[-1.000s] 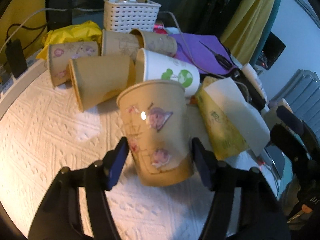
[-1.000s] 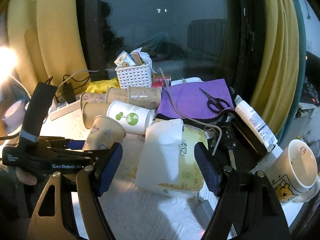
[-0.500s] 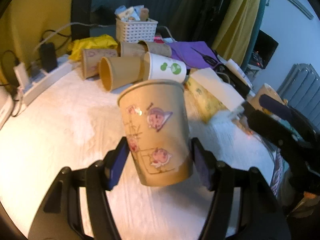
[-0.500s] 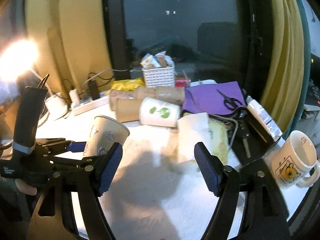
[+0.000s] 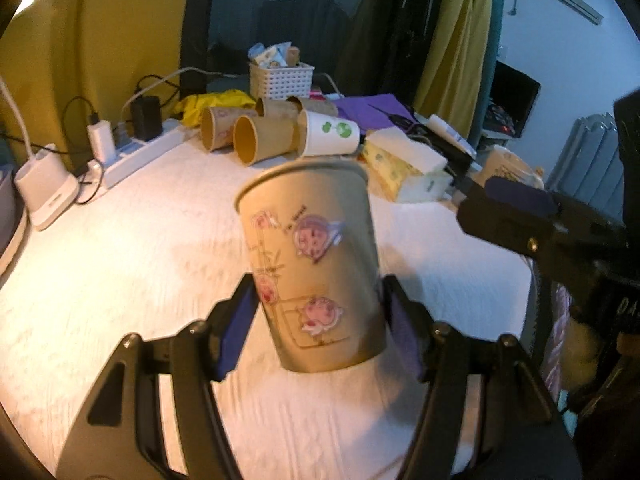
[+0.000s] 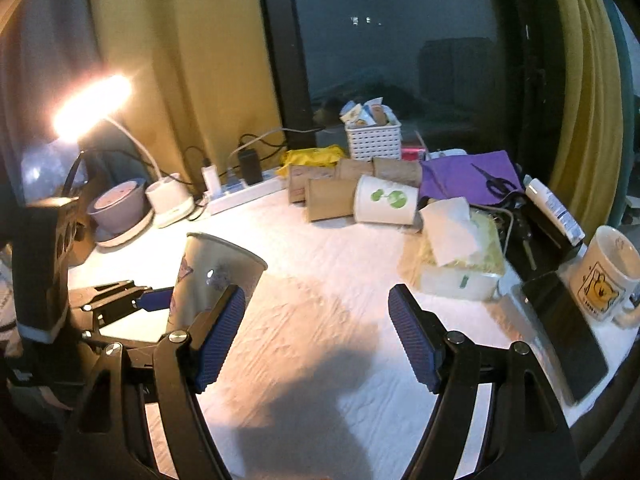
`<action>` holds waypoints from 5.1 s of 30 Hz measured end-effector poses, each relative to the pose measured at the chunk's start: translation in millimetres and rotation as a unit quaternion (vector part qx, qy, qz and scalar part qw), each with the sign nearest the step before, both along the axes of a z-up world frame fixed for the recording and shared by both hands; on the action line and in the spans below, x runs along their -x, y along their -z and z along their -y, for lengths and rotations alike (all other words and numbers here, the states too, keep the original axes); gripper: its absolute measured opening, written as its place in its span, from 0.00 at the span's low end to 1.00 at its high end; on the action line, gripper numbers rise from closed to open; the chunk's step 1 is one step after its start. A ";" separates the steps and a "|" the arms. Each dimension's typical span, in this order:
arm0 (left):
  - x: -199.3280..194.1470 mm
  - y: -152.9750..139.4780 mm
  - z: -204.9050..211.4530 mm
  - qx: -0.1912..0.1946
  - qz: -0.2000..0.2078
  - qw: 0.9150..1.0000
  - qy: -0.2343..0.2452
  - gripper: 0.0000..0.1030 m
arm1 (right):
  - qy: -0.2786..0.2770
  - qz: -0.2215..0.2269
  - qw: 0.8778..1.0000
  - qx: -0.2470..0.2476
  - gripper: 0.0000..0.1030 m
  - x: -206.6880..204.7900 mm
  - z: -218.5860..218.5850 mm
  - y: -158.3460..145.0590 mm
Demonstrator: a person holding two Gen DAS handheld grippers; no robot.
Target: Flip cup upright
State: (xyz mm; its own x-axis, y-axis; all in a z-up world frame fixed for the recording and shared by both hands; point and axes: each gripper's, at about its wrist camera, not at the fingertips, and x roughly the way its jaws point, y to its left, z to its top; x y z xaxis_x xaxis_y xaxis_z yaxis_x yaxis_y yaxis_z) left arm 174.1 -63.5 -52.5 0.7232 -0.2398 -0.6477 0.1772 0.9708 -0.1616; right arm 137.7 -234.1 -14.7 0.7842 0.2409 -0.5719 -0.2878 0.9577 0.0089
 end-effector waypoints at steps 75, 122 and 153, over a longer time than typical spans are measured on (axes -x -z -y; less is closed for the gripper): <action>160.7 21.9 -69.5 0.024 0.090 0.994 -0.056 0.72 | -0.074 -0.003 0.995 -0.064 0.65 68.1 -56.1 14.8; 131.1 28.8 -124.3 0.057 0.024 0.987 -0.151 0.72 | -0.067 0.021 0.996 0.062 0.67 49.8 -89.9 81.5; 164.2 -6.3 -64.3 0.021 0.031 0.995 -0.089 0.89 | -0.032 -0.009 0.996 0.081 0.73 114.8 -65.3 43.9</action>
State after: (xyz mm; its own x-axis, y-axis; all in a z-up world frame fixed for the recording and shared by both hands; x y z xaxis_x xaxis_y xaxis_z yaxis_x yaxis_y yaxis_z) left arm 9.9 0.8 -46.2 0.7943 -0.1303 -0.5934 0.0141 0.9804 -0.1964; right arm 22.8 -168.8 -58.6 0.7592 0.1942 -0.6213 -0.3503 0.9263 -0.1386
